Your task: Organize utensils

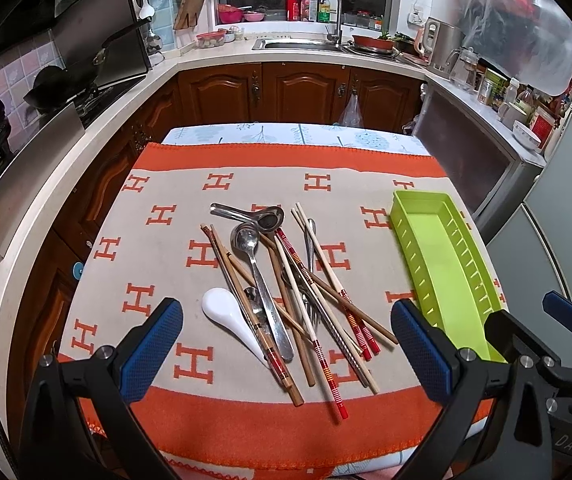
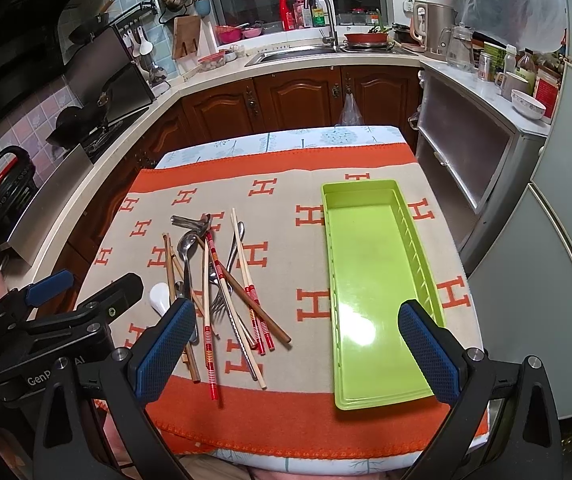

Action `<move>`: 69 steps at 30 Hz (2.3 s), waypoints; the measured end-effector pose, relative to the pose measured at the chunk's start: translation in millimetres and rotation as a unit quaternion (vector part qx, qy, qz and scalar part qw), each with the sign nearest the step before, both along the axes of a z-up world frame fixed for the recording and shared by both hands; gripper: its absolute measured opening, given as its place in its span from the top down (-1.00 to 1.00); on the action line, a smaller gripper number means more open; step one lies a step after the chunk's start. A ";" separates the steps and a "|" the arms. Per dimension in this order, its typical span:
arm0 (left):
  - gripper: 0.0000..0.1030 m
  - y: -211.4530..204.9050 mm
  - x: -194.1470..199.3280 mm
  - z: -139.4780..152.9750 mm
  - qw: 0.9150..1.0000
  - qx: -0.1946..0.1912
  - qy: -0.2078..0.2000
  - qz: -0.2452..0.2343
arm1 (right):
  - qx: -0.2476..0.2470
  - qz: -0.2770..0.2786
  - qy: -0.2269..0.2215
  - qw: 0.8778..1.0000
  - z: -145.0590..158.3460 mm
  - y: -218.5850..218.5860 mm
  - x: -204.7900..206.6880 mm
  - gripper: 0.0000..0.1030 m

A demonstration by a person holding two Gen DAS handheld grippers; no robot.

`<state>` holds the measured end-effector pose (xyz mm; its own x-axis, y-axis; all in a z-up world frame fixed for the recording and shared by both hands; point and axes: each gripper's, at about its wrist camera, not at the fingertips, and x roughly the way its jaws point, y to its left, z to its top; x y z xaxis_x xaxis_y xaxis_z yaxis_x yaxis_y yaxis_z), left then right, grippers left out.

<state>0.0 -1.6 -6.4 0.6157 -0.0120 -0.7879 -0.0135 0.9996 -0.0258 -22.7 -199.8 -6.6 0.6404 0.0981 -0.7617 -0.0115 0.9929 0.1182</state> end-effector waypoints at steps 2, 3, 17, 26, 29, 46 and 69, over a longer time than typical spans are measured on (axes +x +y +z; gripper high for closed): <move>-0.99 0.8 -1.8 -0.9 1.000 0.001 0.000 0.001 | 0.000 0.000 0.000 1.000 0.5 0.1 -0.2 -0.99; -0.99 1.0 -1.9 -1.1 1.000 0.001 0.000 0.001 | 0.000 0.000 0.001 1.000 -0.1 0.1 0.0 -0.99; -0.99 3.2 -0.6 -4.9 1.000 -0.006 0.010 0.002 | 0.001 0.000 0.000 1.000 -2.5 1.1 -0.4 -0.99; -0.99 5.3 3.1 -8.4 1.000 -0.018 0.020 0.005 | -0.001 0.002 0.002 1.000 -6.2 4.4 1.2 -0.99; -0.99 4.3 3.9 -8.4 1.000 -0.011 0.019 0.007 | -0.004 0.004 0.003 1.000 -5.7 6.1 3.2 -0.99; -0.99 10.2 22.1 -8.4 1.000 -0.001 0.022 -0.005 | -0.001 0.020 0.013 1.000 -7.3 14.0 23.5 -0.99; -0.70 100.8 110.3 -83.7 0.986 -0.061 0.155 0.012 | 0.035 0.124 0.166 0.978 -97.3 55.5 162.5 0.09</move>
<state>110.4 99.2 -90.2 0.3464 -0.1068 -0.9320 -0.0637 0.9885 -0.1370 139.8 -144.2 -103.9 0.3087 0.2794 -0.9092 -0.2010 0.9535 0.2247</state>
